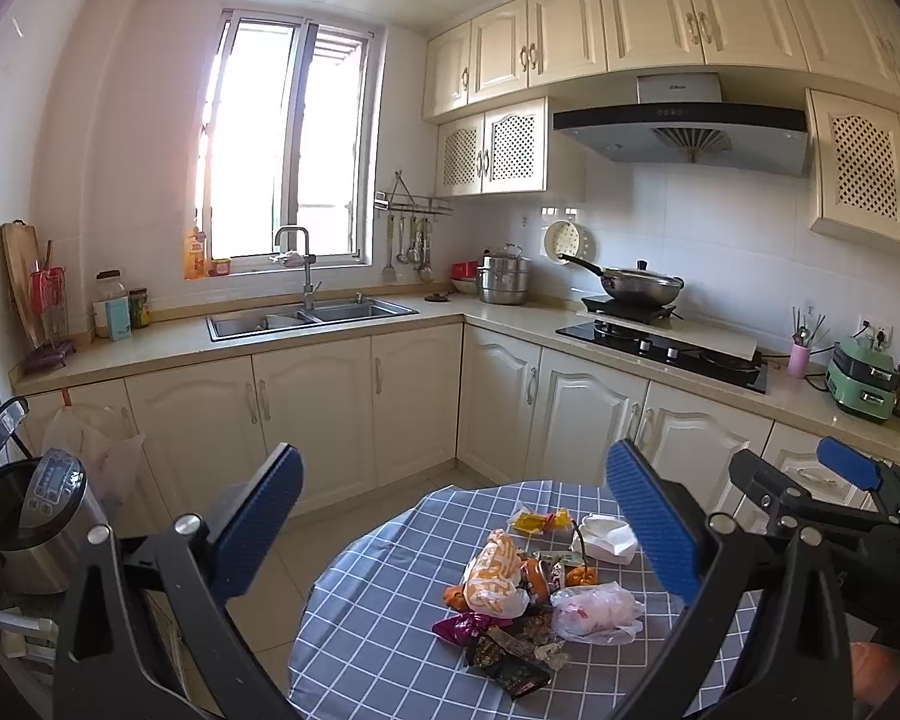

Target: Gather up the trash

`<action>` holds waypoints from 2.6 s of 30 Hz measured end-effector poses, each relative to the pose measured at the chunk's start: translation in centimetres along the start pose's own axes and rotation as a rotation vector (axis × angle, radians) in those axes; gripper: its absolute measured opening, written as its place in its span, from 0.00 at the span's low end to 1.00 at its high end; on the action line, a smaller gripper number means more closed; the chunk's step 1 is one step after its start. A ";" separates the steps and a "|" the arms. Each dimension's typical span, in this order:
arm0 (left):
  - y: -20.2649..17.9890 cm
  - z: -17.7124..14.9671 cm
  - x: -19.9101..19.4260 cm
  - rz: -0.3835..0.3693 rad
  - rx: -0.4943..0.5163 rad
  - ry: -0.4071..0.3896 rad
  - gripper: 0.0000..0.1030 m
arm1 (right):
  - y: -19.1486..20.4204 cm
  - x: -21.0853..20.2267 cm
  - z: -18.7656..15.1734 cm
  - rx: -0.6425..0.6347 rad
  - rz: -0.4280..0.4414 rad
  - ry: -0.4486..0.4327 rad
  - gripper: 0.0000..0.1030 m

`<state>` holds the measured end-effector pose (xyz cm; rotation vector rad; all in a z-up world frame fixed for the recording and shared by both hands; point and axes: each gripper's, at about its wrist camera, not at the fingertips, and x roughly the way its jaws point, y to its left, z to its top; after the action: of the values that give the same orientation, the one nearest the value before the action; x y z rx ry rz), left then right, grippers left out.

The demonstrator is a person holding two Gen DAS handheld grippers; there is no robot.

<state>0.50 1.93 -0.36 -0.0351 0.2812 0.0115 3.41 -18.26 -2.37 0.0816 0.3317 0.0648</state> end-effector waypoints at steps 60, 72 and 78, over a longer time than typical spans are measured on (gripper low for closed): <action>-1.5 -18.9 17.0 -0.095 -0.035 0.543 0.96 | -4.4 15.6 -12.1 0.019 -0.029 0.504 0.95; -1.2 -21.3 19.5 -0.142 -0.133 0.623 0.85 | -2.0 20.3 -14.5 -0.023 0.059 0.601 0.95; -1.4 -22.1 20.5 -0.239 -0.169 0.651 0.67 | -3.1 21.2 -16.4 0.000 0.071 0.650 0.79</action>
<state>14.13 -0.15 -27.20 -0.2427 0.9253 -0.2176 18.14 -18.54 -24.96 0.0712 0.9787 0.1622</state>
